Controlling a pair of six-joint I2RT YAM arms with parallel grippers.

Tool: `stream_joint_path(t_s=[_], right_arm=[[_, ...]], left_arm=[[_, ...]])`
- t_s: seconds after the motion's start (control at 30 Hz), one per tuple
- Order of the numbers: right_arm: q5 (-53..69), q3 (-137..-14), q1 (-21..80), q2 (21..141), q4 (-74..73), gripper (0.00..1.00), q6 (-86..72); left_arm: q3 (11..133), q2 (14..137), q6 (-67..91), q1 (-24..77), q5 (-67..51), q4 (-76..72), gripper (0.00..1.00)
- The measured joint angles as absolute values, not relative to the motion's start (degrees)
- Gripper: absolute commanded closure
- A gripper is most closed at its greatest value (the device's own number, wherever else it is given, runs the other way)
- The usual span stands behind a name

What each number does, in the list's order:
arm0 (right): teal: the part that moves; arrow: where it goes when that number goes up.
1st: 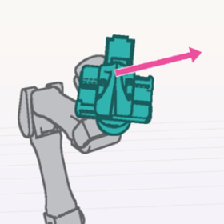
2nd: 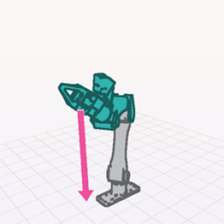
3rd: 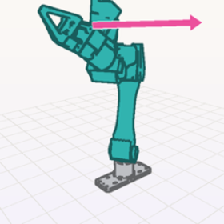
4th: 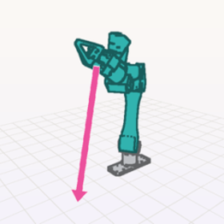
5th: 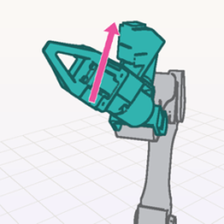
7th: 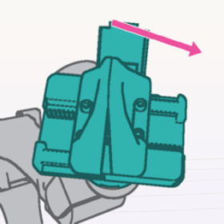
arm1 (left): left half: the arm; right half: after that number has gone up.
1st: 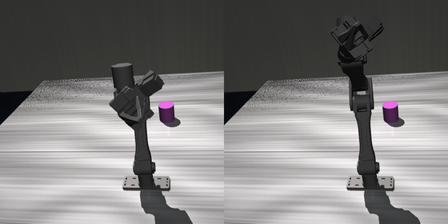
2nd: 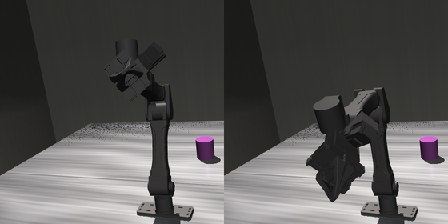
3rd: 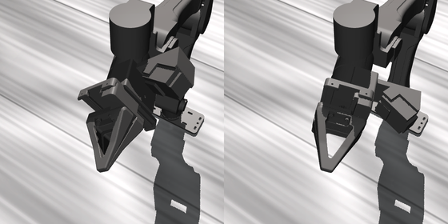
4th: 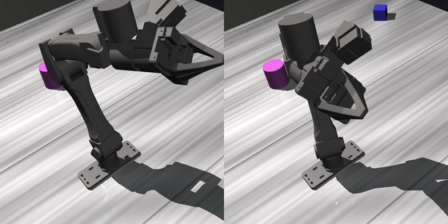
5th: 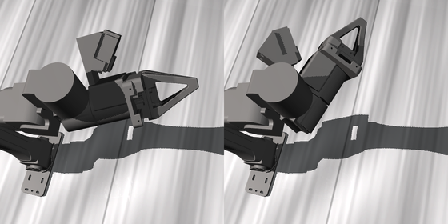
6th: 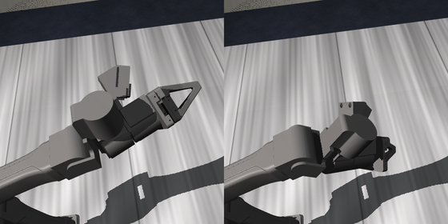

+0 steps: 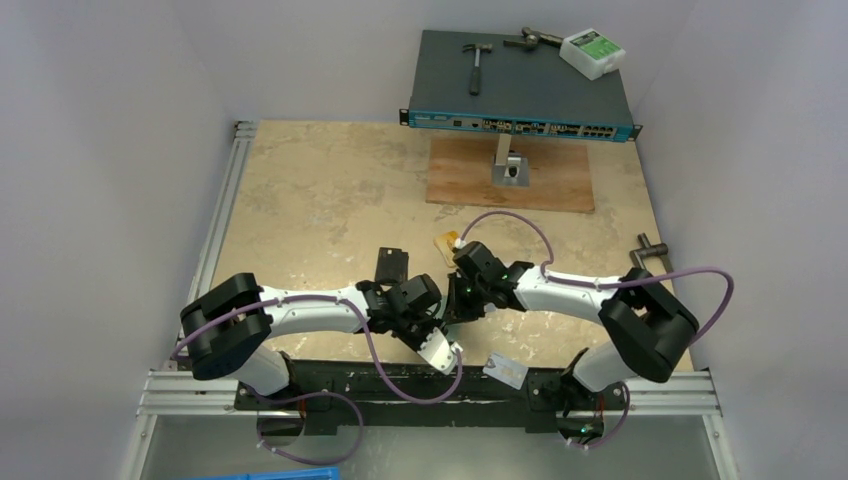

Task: Put the credit cards into the card holder
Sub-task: Close the card holder at the center of the board.

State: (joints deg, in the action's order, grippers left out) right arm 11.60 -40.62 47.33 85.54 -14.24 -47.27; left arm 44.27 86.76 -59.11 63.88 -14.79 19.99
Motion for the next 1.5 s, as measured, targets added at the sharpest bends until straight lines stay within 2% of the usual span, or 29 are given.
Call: stream_joint_path(t_s=[0.27,0.77,1.03,1.3,1.5], right_arm=[[14.5,-33.5,43.8,80.9,-7.9,1.0,-48.6],[26.0,-22.3,38.6,82.1,14.2,1.0,-50.8],[25.6,-19.4,38.3,81.2,19.3,1.0,-51.8],[22.2,-15.2,38.3,76.2,19.9,1.0,-55.8],[21.6,-9.3,38.2,76.9,30.5,1.0,-61.5]], left_arm=[[44.2,86.8,-59.0,63.9,-14.7,20.7,0.76],[45.0,83.9,-56.5,61.5,-15.2,24.6,0.76],[50.9,78.2,-53.5,52.7,-18.6,31.9,0.75],[52.9,78.5,-48.9,49.5,-19.3,34.5,0.74],[53.4,78.7,-45.4,45.6,-21.6,36.2,0.73]])
